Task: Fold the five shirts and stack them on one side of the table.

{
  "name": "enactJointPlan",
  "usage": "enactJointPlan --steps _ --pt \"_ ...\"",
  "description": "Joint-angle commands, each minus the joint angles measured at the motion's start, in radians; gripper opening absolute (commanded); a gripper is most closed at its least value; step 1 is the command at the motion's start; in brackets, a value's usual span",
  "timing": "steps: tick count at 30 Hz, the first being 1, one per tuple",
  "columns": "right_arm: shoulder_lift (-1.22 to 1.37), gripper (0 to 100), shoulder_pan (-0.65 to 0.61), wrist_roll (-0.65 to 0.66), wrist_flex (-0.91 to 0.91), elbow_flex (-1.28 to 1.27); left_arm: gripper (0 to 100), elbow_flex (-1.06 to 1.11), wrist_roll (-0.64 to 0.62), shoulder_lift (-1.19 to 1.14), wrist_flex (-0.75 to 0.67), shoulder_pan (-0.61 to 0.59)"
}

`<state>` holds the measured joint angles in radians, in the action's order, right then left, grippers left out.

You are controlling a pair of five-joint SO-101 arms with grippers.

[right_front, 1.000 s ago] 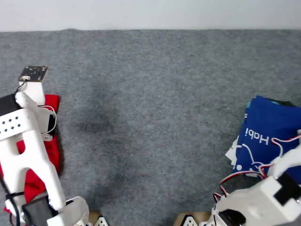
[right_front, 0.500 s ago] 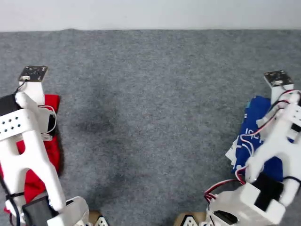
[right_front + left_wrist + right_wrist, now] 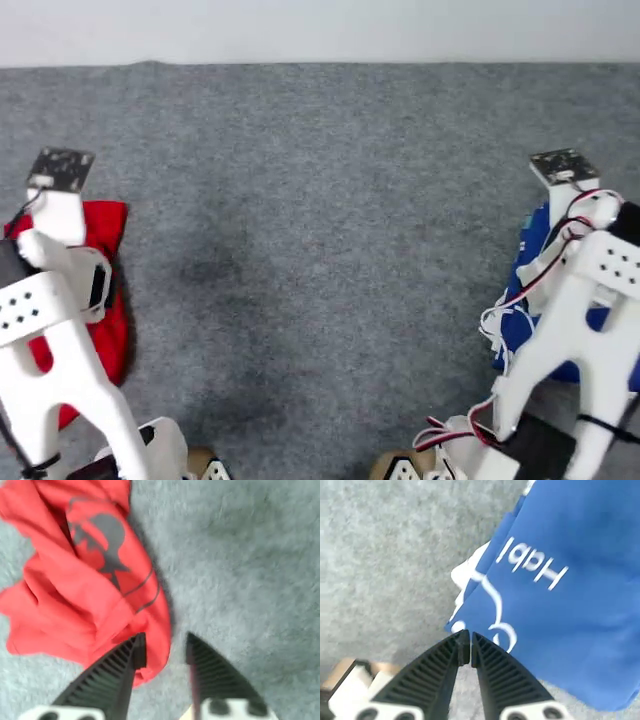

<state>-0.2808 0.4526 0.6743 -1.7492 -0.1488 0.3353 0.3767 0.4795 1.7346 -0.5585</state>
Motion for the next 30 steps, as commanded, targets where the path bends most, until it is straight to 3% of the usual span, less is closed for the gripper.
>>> enactJointPlan --steps 1,6,20,23,28,30 --pt "-0.071 0.9 0.059 -0.006 -0.045 -0.003 21 0.019 0.095 0.02 -0.026 -0.094" --pt "-0.156 0.9 0.148 -0.003 -0.045 -0.048 21 0.033 0.183 -0.098 -0.161 -0.186" --pt "-0.484 0.9 0.163 -0.006 -0.047 -0.252 20 0.038 0.218 -0.419 -0.342 -0.166" --pt "-0.559 0.9 0.163 -0.006 -0.047 -0.269 16 0.038 0.176 -0.465 -0.404 -0.17" --pt "-0.636 0.9 0.163 -0.003 -0.047 -0.269 0 0.033 0.137 -0.494 -0.463 -0.153" --pt "-0.647 0.9 0.163 -0.003 -0.047 -0.269 0 0.031 0.106 -0.485 -0.457 -0.141"
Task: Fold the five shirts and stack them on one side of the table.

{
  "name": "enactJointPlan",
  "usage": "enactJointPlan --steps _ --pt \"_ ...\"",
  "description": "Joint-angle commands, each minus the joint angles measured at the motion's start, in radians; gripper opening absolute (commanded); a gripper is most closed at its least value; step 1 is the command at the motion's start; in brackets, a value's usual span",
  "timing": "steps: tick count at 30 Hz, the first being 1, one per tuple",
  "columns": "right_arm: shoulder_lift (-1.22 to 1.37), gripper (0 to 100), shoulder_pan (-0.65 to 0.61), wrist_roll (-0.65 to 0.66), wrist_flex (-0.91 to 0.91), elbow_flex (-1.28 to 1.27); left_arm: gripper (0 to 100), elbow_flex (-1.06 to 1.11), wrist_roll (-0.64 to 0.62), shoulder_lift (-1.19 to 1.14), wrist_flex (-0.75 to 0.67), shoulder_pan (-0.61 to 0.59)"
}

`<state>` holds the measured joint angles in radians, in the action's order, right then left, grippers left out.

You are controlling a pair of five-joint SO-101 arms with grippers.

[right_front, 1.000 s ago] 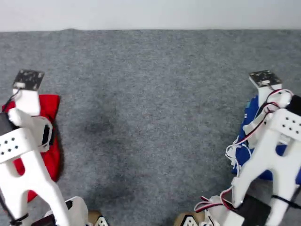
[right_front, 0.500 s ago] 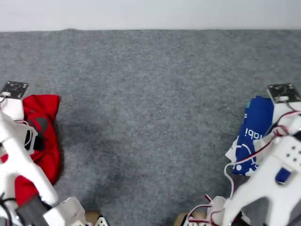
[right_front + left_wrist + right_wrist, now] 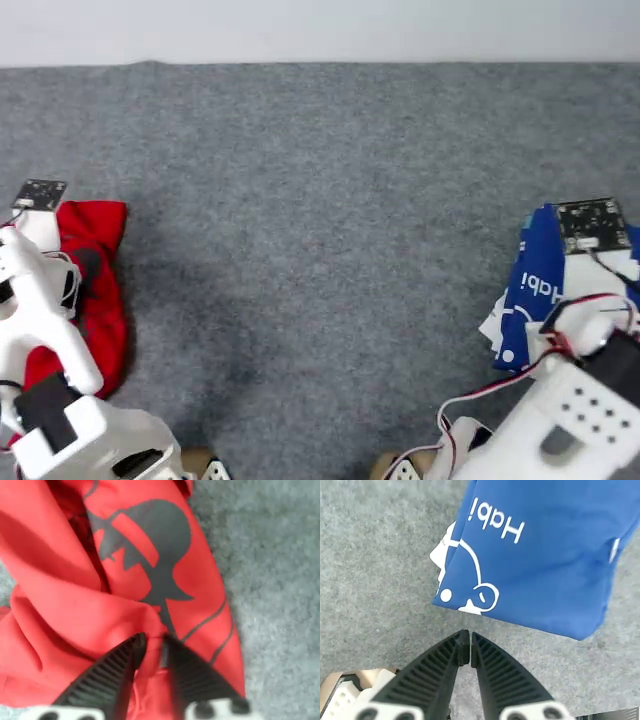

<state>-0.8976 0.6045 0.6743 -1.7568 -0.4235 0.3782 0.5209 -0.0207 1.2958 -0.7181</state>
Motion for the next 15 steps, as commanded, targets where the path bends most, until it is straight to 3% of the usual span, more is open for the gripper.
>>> enactJointPlan --steps 1,9,15 --pt "-0.031 0.9 0.012 -0.003 -0.039 0.006 0 -0.01 -0.052 0.031 -0.015 0.023" --pt "-0.039 0.9 0.012 -0.005 -0.041 0.006 0 -0.01 -0.163 0.376 0.071 0.157" --pt "-0.031 0.9 0.012 -0.005 -0.041 0.006 0 -0.008 -0.33 0.694 0.123 0.453"
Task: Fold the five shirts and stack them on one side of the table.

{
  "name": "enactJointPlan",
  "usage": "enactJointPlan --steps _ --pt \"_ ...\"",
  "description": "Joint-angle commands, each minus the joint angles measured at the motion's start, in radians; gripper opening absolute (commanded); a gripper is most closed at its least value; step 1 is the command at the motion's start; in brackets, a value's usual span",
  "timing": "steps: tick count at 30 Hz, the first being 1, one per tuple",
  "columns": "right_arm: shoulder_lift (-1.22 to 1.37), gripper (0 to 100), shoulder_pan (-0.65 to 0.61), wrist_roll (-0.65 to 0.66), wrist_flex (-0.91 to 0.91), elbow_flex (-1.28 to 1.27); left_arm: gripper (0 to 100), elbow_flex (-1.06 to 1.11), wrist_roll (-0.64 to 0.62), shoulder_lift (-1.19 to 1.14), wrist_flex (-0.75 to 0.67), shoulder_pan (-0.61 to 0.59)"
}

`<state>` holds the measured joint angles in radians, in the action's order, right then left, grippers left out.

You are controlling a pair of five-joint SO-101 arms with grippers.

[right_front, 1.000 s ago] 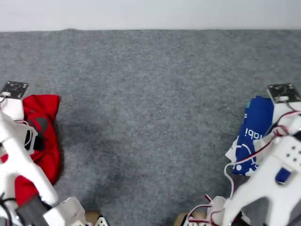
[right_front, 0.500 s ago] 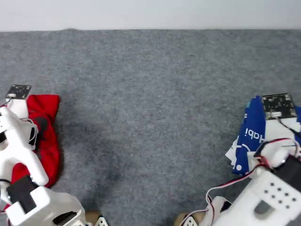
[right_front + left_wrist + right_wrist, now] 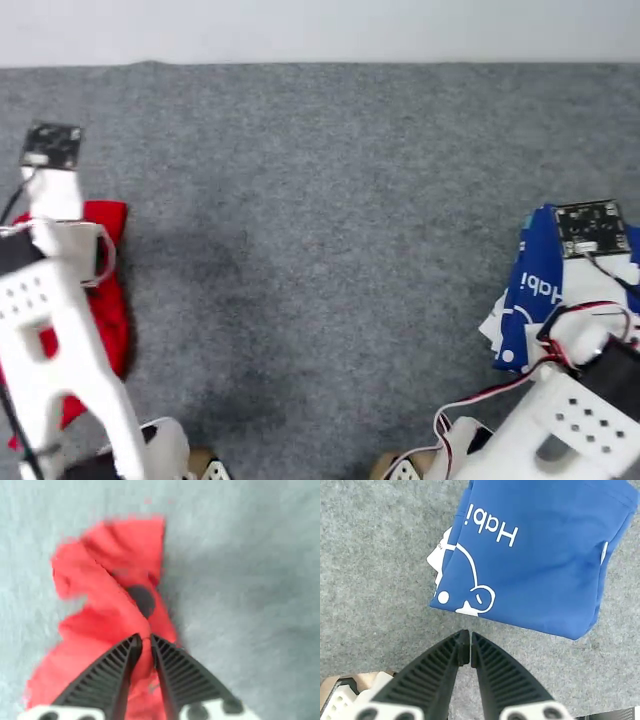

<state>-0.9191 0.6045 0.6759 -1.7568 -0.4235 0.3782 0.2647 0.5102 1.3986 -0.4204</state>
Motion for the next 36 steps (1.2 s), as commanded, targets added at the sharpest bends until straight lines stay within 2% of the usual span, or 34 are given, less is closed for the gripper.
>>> enactJointPlan --steps 1,5,8,12,16,21,27,31,36 --pt "-0.01 0.9 0.012 -0.006 -0.041 0.006 0 -0.008 -0.091 0.201 0.015 0.221" --pt "-0.01 0.9 0.012 -0.006 -0.041 0.006 0 -0.004 -0.132 0.261 -0.044 0.506" --pt "-0.01 0.9 0.012 -0.005 -0.041 0.003 0 -0.005 -0.166 0.23 -0.124 0.674" --pt "-0.016 0.9 0.012 -0.003 -0.041 -0.034 0 -0.01 -0.184 0.147 -0.195 0.833" --pt "-0.018 0.9 0.012 -0.003 -0.041 -0.054 0 -0.013 -0.178 0.078 -0.201 0.956" --pt "-0.018 0.9 0.012 -0.003 -0.039 -0.066 0 -0.122 -0.176 0.002 -0.236 1.023" --pt "-0.018 0.9 0.012 -0.003 -0.039 -0.12 0 -0.47 -0.14 -0.282 -0.324 0.922" --pt "-0.018 0.9 0.012 -0.003 -0.039 -0.124 0 -0.809 -0.138 -0.451 -0.201 0.939" --pt "-0.015 0.9 0.012 -0.003 -0.039 -0.124 0 -1.129 -0.137 -0.562 0.031 1.102"
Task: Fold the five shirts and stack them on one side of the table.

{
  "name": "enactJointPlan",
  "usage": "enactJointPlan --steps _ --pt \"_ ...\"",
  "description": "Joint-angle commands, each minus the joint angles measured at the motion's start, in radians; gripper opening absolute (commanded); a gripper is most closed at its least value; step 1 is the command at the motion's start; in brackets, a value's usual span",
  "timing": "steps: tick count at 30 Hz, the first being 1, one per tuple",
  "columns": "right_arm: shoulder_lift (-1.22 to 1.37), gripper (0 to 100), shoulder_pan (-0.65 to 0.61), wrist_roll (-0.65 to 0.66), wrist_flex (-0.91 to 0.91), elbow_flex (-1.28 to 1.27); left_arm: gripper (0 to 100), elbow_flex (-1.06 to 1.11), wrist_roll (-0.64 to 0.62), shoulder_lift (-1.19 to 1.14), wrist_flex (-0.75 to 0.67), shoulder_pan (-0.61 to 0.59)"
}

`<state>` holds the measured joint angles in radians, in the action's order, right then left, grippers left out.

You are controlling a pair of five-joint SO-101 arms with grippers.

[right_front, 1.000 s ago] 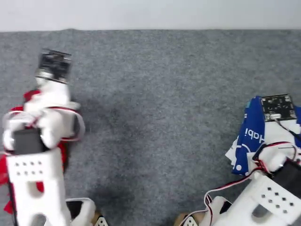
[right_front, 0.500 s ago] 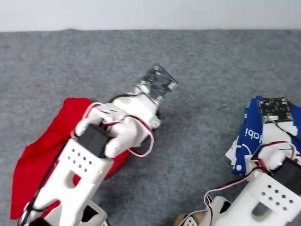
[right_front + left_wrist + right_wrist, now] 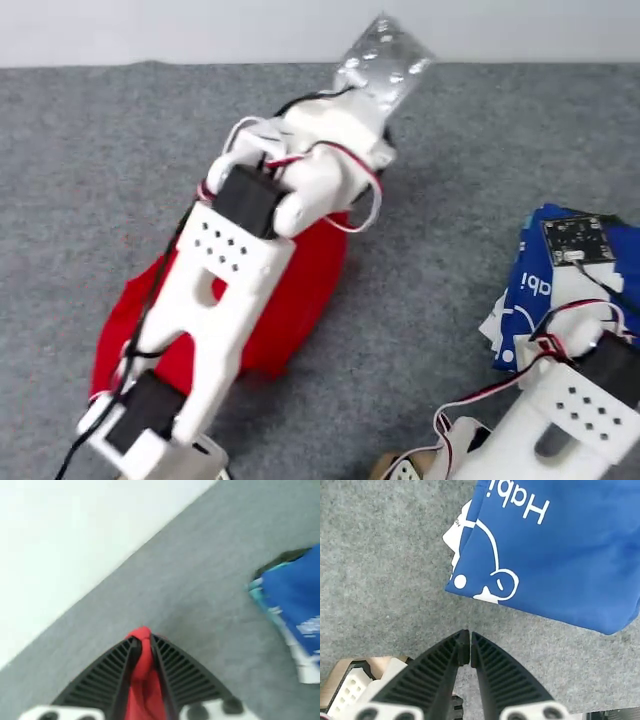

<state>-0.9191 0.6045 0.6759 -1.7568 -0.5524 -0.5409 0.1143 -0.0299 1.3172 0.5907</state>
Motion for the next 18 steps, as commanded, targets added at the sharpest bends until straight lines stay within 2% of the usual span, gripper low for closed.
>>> enactJointPlan --steps 1,5,9,13,18 --pt "-0.013 0.9 0.012 -0.003 -0.039 0.005 0 -0.257 0.014 -0.035 0.155 0.121" --pt "-0.01 0.9 0.012 -0.003 -0.039 0.005 0 -0.39 0.015 -0.044 0.304 0.201" --pt "-0.01 0.9 0.008 -0.003 -0.038 0.005 0 -0.461 0.064 -0.04 0.448 0.186" --pt "-0.008 0.9 0.005 -0.003 -0.036 0.005 0 -0.367 0.115 0.057 0.44 0.008" --pt "-0.007 0.9 -0.056 -0.002 -0.015 0.005 0 -0.084 0.203 0.203 0.44 -0.206"
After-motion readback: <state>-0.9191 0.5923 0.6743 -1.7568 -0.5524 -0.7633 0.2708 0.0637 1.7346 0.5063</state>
